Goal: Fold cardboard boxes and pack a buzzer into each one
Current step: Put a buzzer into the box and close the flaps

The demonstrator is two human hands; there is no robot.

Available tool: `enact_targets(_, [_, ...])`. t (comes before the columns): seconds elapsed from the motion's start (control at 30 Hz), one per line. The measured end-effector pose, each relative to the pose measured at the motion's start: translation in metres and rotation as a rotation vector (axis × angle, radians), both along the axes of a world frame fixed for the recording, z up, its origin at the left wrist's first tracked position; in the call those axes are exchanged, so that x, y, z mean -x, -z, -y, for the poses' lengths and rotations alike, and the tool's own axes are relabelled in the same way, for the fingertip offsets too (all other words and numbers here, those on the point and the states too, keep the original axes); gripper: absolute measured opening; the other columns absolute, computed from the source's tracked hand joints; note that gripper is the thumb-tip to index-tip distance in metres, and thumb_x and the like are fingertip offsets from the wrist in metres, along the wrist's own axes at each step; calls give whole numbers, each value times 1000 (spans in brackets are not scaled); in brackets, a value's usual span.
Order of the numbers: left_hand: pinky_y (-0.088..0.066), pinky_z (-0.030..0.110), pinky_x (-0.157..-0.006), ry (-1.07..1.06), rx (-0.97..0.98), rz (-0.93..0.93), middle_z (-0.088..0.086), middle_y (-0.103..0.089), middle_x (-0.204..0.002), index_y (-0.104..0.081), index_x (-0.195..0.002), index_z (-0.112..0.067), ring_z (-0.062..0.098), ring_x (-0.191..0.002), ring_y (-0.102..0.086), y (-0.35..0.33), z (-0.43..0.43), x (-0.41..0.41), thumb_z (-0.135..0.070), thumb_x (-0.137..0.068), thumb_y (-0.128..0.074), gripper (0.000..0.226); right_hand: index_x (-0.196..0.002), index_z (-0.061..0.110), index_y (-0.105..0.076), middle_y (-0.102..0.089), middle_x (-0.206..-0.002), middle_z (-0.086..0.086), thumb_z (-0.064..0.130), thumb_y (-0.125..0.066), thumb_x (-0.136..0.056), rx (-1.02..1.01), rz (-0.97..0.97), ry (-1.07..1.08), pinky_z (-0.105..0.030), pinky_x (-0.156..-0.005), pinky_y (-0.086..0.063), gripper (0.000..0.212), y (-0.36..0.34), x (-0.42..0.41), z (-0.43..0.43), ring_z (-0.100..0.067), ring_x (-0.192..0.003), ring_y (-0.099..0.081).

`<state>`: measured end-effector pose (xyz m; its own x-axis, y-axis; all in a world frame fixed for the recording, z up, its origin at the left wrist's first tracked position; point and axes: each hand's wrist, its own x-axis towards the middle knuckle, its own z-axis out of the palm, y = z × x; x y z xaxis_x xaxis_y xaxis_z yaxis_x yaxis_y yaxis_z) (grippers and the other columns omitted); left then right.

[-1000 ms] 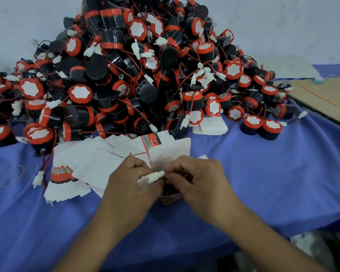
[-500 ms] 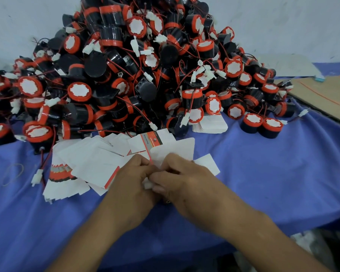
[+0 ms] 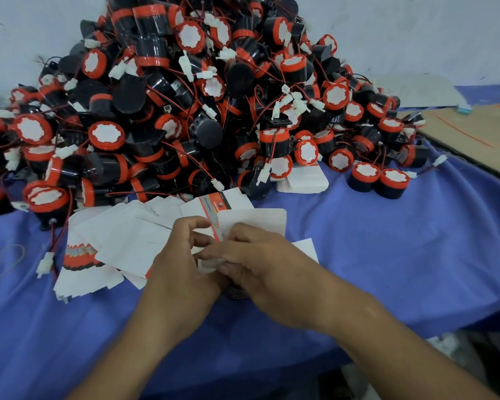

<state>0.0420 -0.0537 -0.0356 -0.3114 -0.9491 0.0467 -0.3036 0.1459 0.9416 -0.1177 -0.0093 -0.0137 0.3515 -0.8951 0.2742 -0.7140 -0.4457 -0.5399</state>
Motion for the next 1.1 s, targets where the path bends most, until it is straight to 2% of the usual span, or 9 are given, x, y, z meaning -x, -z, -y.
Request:
enact_targets(0.13, [-53, 25, -49, -24, 10, -19, -19, -63, -92, -48, -109, -41, 18, -60, -71, 2, -2, 2, -9, -71, -78, 59, -127, 14, -58, -50, -91, 15, 11, -51, -102, -46, 21, 1, -22, -77, -40, 26, -3, 6, 1, -2, -81, -45])
enact_targets(0.33, [-52, 27, -44, -32, 21, -60, -19, -60, -90, -54, -91, -40, 24, -52, -66, 6, -2, 6, -6, -75, -81, 46, -103, 32, -46, -52, -65, 12, 20, -58, -85, -21, 164, 237, -20, -53, -41, 24, 4, 9, -2, -7, -64, -54])
enact_targets(0.43, [-51, 28, -46, -21, 34, -47, -19, -62, -94, -54, -89, -39, 25, -47, -66, 7, -2, 6, -13, -79, -81, 39, -116, 36, -54, -52, -62, 14, 18, -56, -83, 75, 229, 294, -14, -51, -39, 37, 5, 11, -4, -7, -60, -54])
enact_targets(0.5, [-49, 26, -48, -23, 31, -39, -16, -61, -96, -53, -87, -41, 26, -46, -65, 9, -2, 5, -14, -81, -79, 38, -116, 25, -68, -51, -59, 21, 12, -59, -85, 115, 264, 315, -10, -52, -39, 35, 8, 13, -4, -3, -57, -55])
enact_targets(0.63, [-47, 22, -45, -17, 42, -48, -19, -61, -93, -53, -87, -38, 25, -44, -64, 9, -4, 5, -12, -83, -77, 36, -114, 25, -68, -67, -74, 14, 16, -67, -93, 20, 313, 335, -24, -63, -56, 23, 12, 16, -7, -5, -67, -66])
enact_targets(0.73, [-48, 21, -49, 1, 52, -54, -19, -64, -93, -53, -88, -42, 23, -47, -66, 9, -6, 4, -15, -84, -72, 34, -116, 27, -65, -72, -83, 11, 22, -71, -94, -7, 325, 346, -28, -71, -57, 23, 13, 16, -8, -5, -77, -70])
enact_targets(0.87, [-52, 23, -50, 26, 80, -111, -9, -68, -92, -55, -93, -46, 20, -57, -67, 7, -8, 4, -19, -81, -73, 34, -108, 26, -64, -70, -80, 13, 25, -75, -91, 39, 291, 385, -28, -67, -56, 20, 15, 11, -6, -5, -75, -68])
enact_targets(1.0, [-58, 33, -64, 84, 90, -76, -9, -67, -98, -52, -108, -47, 16, -80, -70, 10, -9, 2, -40, -65, -76, 50, -95, 30, -56, -57, -68, 23, 22, -77, -88, 80, 260, 418, -22, -56, -52, 23, 17, 4, -3, -4, -73, -63])
enact_targets(1.1, [-56, 33, -66, 69, 109, -37, -12, -66, -93, -49, -111, -45, 12, -76, -68, 14, -10, 2, -38, -65, -80, 56, -88, 37, -53, -61, -68, 18, 24, -78, -87, 66, 306, 461, -21, -55, -53, 29, 17, 2, -3, -4, -72, -64])
